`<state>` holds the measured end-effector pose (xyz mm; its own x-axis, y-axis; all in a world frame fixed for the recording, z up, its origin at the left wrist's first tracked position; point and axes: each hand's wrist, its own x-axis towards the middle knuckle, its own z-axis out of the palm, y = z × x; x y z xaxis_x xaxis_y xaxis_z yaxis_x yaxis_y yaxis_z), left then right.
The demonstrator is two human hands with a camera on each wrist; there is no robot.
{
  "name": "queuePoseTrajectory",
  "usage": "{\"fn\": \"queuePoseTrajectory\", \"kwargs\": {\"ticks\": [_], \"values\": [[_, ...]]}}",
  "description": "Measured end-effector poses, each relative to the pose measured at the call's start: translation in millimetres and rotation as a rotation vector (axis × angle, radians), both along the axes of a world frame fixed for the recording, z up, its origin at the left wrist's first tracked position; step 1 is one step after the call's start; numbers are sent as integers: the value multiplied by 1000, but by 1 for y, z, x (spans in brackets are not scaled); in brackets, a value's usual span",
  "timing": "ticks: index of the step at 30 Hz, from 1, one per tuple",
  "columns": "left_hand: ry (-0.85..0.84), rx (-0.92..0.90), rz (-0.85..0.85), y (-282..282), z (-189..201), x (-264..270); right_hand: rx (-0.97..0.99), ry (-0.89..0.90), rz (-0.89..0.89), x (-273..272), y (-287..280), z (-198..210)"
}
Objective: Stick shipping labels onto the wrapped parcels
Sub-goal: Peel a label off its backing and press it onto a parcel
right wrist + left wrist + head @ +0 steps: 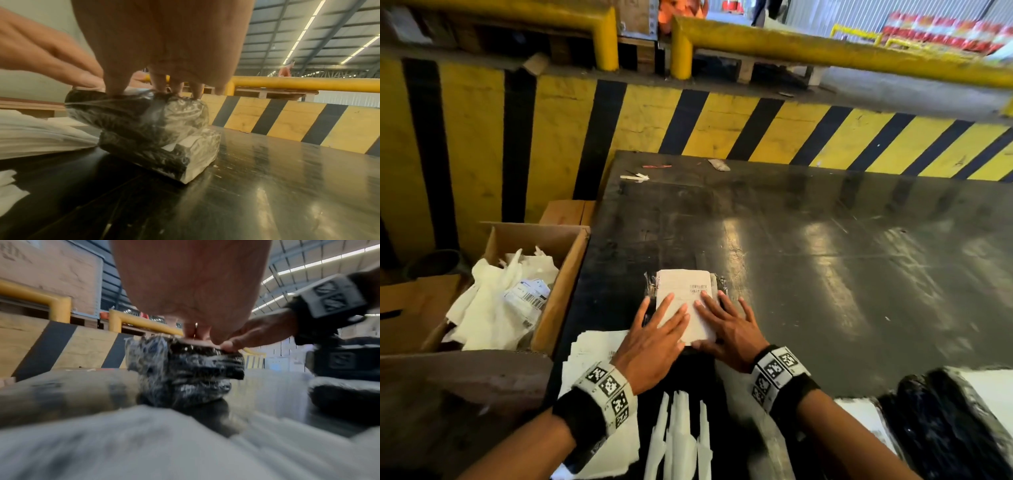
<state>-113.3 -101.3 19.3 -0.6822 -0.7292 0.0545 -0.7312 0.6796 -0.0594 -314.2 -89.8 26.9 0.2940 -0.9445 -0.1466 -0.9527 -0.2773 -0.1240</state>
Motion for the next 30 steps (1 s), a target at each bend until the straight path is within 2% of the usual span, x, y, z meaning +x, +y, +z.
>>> {"fn": "queuePoseTrajectory", "kwargs": {"ticks": [6,13,18,21,24,30], "values": [[-63,-74,-40,11,-11,16,-6,35,12,-4,-5,-5],[-55,-121,-52,23,-18,22,29,25,15,-4,-5,1],[-48,-80,-73,24,-12,33,45,2,4,-2,-5,5],[-19,-48,28,9,-5,30,55,5,12,-2,-8,5],[-59,12,80,8,-6,34,58,-3,8,-4,-9,4],[24,40,40,12,-6,47,61,-39,-6,-2,-7,2]]}}
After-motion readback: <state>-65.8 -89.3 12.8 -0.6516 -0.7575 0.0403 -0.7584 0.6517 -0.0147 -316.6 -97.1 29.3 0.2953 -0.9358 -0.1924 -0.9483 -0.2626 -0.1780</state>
